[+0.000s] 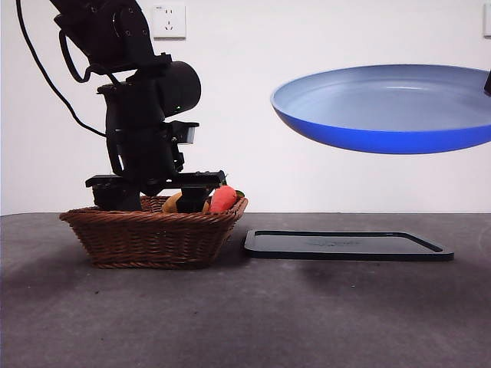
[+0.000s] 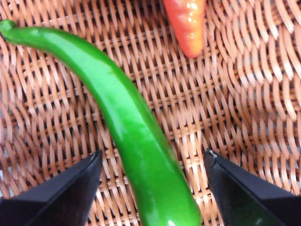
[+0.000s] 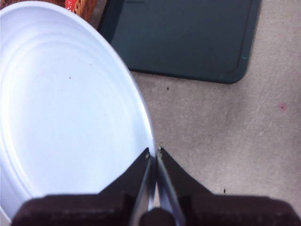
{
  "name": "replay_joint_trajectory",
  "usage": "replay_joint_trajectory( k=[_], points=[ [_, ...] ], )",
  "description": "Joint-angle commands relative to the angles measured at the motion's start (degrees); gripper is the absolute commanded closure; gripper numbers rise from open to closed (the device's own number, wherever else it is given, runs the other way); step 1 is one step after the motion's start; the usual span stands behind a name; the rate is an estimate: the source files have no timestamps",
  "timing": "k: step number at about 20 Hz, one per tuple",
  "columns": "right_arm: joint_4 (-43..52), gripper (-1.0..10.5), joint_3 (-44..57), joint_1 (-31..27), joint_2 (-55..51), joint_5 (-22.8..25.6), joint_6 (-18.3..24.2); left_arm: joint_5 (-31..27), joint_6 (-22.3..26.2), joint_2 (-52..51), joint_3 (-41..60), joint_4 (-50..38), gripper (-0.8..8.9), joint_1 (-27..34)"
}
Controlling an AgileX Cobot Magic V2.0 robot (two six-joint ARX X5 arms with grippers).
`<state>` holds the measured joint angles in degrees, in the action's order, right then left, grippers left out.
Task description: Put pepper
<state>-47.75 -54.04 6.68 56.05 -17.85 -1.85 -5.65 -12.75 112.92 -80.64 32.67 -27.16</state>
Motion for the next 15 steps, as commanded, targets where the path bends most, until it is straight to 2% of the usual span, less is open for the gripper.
replay_joint_trajectory(
  k=[1,5,15],
  points=[
    [0.8,9.4,-0.7,0.1,0.3,-0.2,0.3,-0.3,-1.1,1.6,-0.8,0.3,5.46,-0.3],
    [0.8,9.4,-0.7,0.1,0.3,-0.2,0.4,-0.3,-2.8,1.3,-0.8,2.1,6.64,-0.3],
    [1.0,9.4,-0.7,0.1,0.6,-0.2,0.4,-0.1,-5.3,-7.7,-0.9,5.1,6.66,-0.6]
  ],
)
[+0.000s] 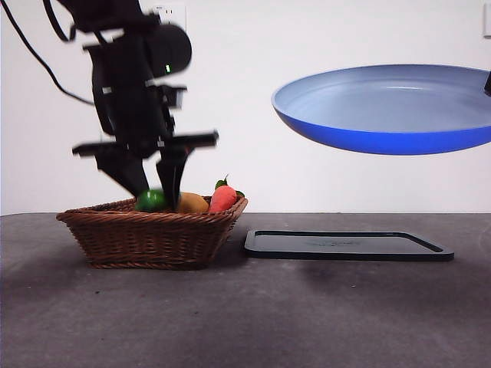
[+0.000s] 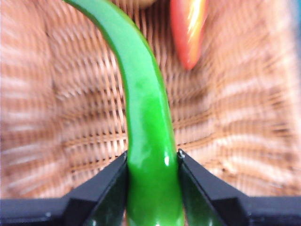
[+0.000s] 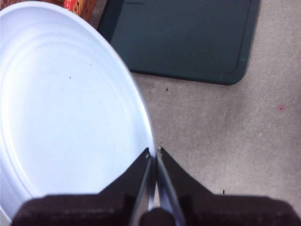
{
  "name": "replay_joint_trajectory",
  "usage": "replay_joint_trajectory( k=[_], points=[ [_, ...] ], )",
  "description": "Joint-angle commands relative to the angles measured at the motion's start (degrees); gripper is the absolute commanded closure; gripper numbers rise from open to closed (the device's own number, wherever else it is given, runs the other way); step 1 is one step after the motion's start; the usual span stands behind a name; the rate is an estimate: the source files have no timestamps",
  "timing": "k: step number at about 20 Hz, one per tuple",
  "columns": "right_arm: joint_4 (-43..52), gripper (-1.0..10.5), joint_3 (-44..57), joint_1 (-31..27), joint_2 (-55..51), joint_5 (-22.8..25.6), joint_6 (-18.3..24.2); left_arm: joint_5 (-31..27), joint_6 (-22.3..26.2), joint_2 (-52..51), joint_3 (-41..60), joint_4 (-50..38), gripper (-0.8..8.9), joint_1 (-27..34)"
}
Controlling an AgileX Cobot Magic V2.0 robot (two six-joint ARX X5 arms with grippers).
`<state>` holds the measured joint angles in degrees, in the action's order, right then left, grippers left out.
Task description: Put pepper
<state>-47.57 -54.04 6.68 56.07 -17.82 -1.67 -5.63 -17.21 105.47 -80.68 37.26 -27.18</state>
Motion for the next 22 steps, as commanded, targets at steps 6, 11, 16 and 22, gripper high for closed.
replay_joint_trajectory(
  k=[6,11,16,22],
  points=[
    [3.3,9.4,-0.7,0.1,6.9,-0.3,-1.0,0.2,-1.1,-10.1,-0.8,2.0,6.66,-3.4],
    [8.9,9.4,-0.7,0.1,17.0,-5.1,-5.2,7.3,-1.1,-16.3,-0.8,-0.3,6.66,-10.5],
    [13.7,9.4,-0.7,0.1,22.3,-6.3,-10.5,10.1,1.0,-13.5,-0.8,-4.4,6.66,-22.0],
    [13.2,9.4,-0.7,0.1,22.4,-6.3,-10.9,7.1,7.2,-3.7,-0.8,-7.6,6.65,-27.3]
  ],
)
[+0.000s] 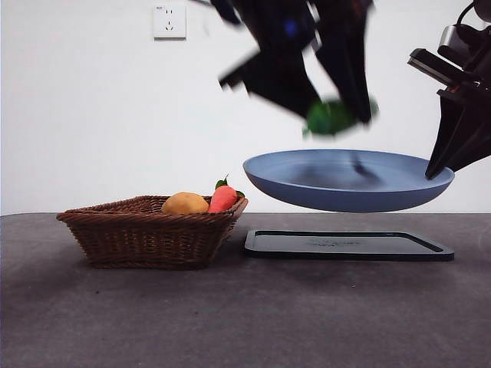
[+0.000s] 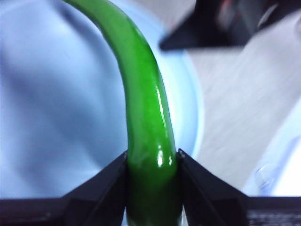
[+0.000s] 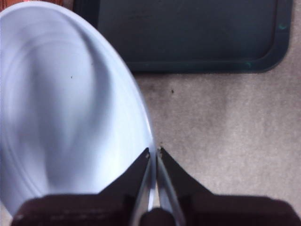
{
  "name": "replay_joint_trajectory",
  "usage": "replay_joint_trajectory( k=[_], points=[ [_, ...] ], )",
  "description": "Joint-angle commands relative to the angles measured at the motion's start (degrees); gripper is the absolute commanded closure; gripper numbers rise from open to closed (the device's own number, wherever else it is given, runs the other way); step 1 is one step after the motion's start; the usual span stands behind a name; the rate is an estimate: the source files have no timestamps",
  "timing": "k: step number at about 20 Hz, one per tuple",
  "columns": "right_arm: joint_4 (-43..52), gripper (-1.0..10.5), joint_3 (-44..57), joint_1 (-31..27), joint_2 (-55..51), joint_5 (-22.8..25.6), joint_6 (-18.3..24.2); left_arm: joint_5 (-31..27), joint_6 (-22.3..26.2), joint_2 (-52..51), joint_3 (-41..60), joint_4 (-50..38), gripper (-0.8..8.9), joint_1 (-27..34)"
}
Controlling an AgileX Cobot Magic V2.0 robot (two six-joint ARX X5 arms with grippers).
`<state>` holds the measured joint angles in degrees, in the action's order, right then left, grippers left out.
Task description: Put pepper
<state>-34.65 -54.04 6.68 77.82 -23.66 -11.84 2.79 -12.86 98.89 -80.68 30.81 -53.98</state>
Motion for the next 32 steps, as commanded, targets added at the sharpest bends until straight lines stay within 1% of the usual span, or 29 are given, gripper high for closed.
replay_joint_trajectory(
  k=[1,3,5,7,8,11,13,14,18,21,24,26,28,32],
  points=[
    [0.1,9.4,-0.7,0.1,0.6,-0.5,-0.8,-1.4,2.9,4.1,-0.8,-1.6,6.65,-0.5],
    [-0.3,9.4,-0.7,0.1,0.6,-0.5,-0.8,-2.3,4.1,6.2,-0.8,-2.5,6.65,-0.4],
    [-0.9,9.4,-0.7,0.1,0.6,-0.8,-0.7,-4.7,5.4,7.1,-0.8,-2.7,6.65,-0.4],
    [-1.1,9.4,-0.7,0.1,0.6,-2.6,-0.8,-4.8,7.2,7.6,-0.8,-3.2,6.59,-0.3],
    [-1.1,9.4,-0.7,0.1,0.6,-3.8,-0.9,-4.8,7.3,7.7,-0.8,-3.4,6.59,-0.3],
    [-1.8,9.4,-0.7,0.1,0.6,-3.9,-0.8,-4.1,7.4,7.7,-0.8,-2.2,6.46,-0.3],
    [-2.0,9.4,-0.7,0.1,0.6,-3.9,-0.9,-4.1,7.4,7.7,-0.8,-1.1,5.79,-0.3],
    [-2.1,9.4,-0.7,0.1,0.6,-3.9,-1.0,-4.0,7.3,7.7,-0.8,-0.7,5.62,-0.3],
    [-3.2,9.4,-0.7,0.1,0.6,-3.8,-1.3,-4.2,7.3,6.7,-0.8,-0.5,5.54,-0.3],
    [-5.3,9.4,-0.7,0.1,0.6,-3.0,-1.5,-4.2,7.4,3.9,-0.8,0.0,5.54,-0.3],
    [-6.0,9.4,-0.7,0.1,0.6,-3.0,-3.6,-4.2,7.6,-0.3,-0.8,0.9,5.54,-0.3],
    [-6.2,9.4,-0.7,0.1,0.6,-3.0,-5.2,-4.4,9.3,-3.0,-0.8,0.9,5.54,-0.3],
    [-6.5,9.4,-0.7,0.1,0.6,-3.0,-6.1,-4.4,9.7,-5.8,-0.8,1.5,5.54,0.2],
    [-4.3,9.4,-1.0,-1.2,1.0,-2.9,-9.9,-4.3,10.4,-13.1,-0.8,2.9,5.54,0.5]
  ],
)
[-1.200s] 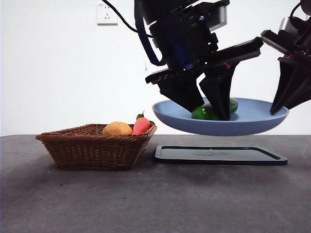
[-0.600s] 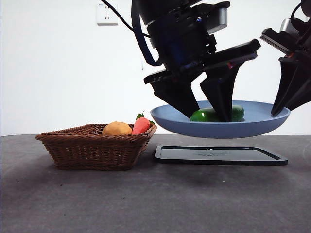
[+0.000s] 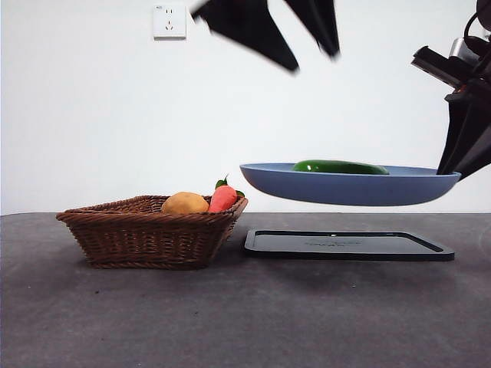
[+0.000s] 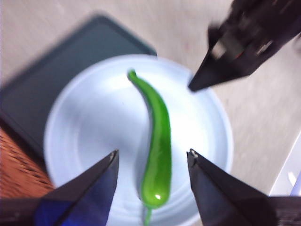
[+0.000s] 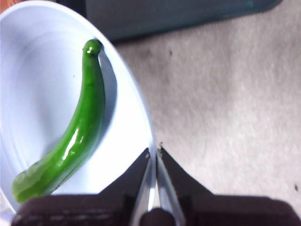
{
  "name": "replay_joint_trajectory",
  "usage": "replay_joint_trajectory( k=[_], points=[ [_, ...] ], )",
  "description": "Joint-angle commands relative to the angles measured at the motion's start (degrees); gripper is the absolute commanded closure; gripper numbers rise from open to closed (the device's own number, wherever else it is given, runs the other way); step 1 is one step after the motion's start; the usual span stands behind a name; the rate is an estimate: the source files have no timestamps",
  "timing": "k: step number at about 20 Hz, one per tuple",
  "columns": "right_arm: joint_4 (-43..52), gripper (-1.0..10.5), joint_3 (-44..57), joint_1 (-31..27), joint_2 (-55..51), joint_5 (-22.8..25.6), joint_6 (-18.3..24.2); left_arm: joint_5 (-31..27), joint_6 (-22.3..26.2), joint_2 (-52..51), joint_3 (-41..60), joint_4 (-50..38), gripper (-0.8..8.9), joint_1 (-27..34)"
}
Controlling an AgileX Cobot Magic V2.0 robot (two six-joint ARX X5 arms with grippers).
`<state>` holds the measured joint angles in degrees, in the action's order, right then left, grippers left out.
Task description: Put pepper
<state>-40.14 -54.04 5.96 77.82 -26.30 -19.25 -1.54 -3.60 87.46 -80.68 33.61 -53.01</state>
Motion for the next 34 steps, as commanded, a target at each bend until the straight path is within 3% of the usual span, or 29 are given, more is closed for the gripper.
replay_joint_trajectory(
  k=[1,12,19,26,30,34],
  points=[
    [1.2,9.4,-1.7,-0.9,1.5,-0.1,-3.0,0.0,2.0,-3.2,-0.8,0.5,5.54,-0.5],
    [2.8,9.4,-19.0,-5.4,22.1,3.0,-3.9,0.0,2.3,-18.5,-0.8,8.8,5.55,-0.4],
    [10.5,9.4,-23.5,-5.5,32.6,2.6,-5.1,0.0,2.2,-20.0,-0.8,8.9,5.55,-0.4],
    [12.7,9.4,-23.5,-5.5,36.1,2.7,-5.2,0.0,2.1,-20.0,-0.8,8.5,5.55,-0.4],
    [12.9,8.0,-23.5,-5.5,35.7,2.6,-4.7,-0.1,2.1,-20.0,-0.8,8.5,5.55,-0.4],
    [10.1,7.8,-23.5,-5.6,31.3,2.7,-1.5,-1.2,2.1,-20.0,-0.8,8.5,5.55,-0.4]
  ],
)
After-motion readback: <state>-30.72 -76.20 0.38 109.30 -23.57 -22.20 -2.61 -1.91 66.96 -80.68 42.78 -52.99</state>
